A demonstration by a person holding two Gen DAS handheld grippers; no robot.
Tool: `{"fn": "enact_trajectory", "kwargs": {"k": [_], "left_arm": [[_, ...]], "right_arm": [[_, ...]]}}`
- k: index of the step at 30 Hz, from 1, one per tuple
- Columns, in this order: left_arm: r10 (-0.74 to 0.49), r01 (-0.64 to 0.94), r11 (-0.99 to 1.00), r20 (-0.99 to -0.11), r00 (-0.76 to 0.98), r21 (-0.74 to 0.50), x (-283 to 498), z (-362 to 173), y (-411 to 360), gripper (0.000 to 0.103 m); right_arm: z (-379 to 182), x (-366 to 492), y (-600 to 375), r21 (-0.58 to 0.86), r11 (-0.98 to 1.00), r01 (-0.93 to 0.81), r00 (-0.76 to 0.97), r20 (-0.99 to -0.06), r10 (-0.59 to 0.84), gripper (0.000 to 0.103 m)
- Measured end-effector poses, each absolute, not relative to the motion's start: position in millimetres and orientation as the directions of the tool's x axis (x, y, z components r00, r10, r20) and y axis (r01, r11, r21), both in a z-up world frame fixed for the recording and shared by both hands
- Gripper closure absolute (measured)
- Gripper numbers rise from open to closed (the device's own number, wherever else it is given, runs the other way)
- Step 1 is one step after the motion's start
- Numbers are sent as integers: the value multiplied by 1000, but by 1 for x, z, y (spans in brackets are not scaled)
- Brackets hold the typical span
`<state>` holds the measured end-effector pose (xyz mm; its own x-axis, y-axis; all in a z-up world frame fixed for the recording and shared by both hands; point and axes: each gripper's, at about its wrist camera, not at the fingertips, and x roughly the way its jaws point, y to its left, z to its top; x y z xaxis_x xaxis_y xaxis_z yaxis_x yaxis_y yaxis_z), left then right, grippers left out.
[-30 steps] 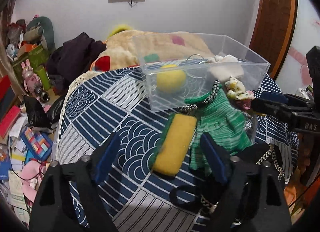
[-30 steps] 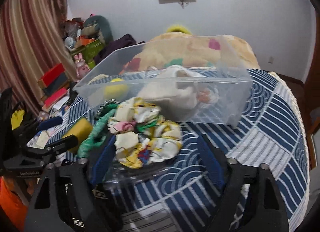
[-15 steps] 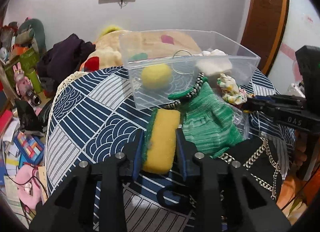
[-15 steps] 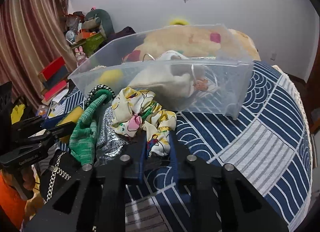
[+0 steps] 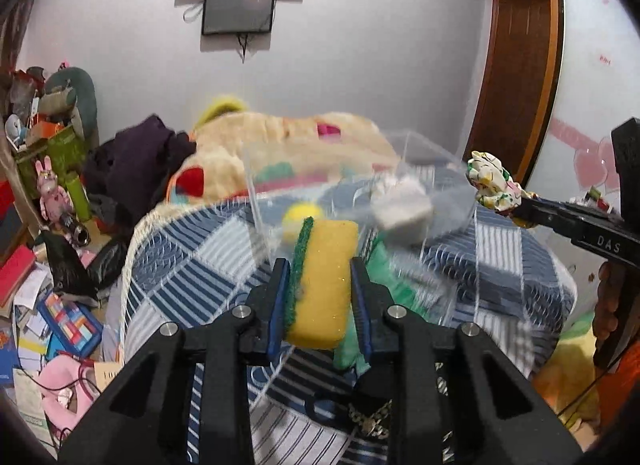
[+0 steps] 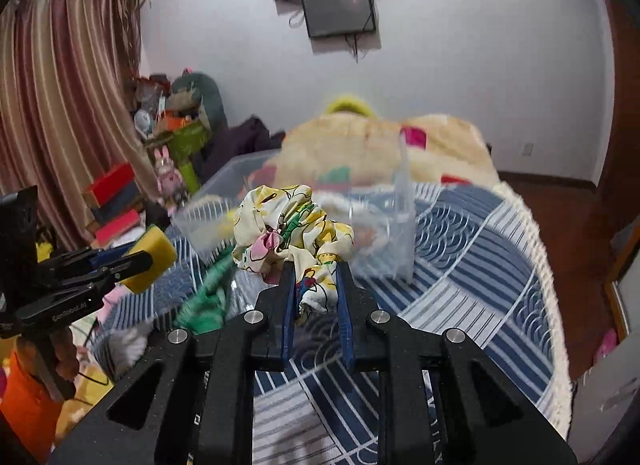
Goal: Organize soft objects
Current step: 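Release the sponge into the box with the left tool while the right tool drops the scrunchie in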
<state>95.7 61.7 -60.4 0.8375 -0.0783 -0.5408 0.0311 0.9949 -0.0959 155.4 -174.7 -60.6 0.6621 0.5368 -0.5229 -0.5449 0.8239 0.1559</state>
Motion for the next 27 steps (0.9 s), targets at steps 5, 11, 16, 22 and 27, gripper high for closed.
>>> {"fn": "enact_trajectory", "kwargs": {"k": [5, 11, 16, 22, 27], "left_arm": [[-76, 27, 994, -486, 871, -107, 106, -37, 65, 73], [-96, 45, 992, -454, 886, -121, 130, -19, 60, 73], [-126, 63, 987, -468, 875, -147, 159, -21, 53, 73], [-141, 65, 985, -526, 839, -160, 196, -38, 42, 73], [-148, 60, 984, -580, 801, -170, 223, -55, 38, 73]], "right_arm": [[-39, 156, -168, 121, 838, -532, 718, -461, 522, 86], [-26, 169, -154, 80, 853, -516, 755, -428, 497, 86], [-29, 188, -147, 92, 856, -508, 752, -438, 493, 86], [-43, 216, -142, 117, 870, -480, 729, -498, 469, 86], [-63, 233, -133, 106, 886, -452, 705, -566, 427, 86]]}}
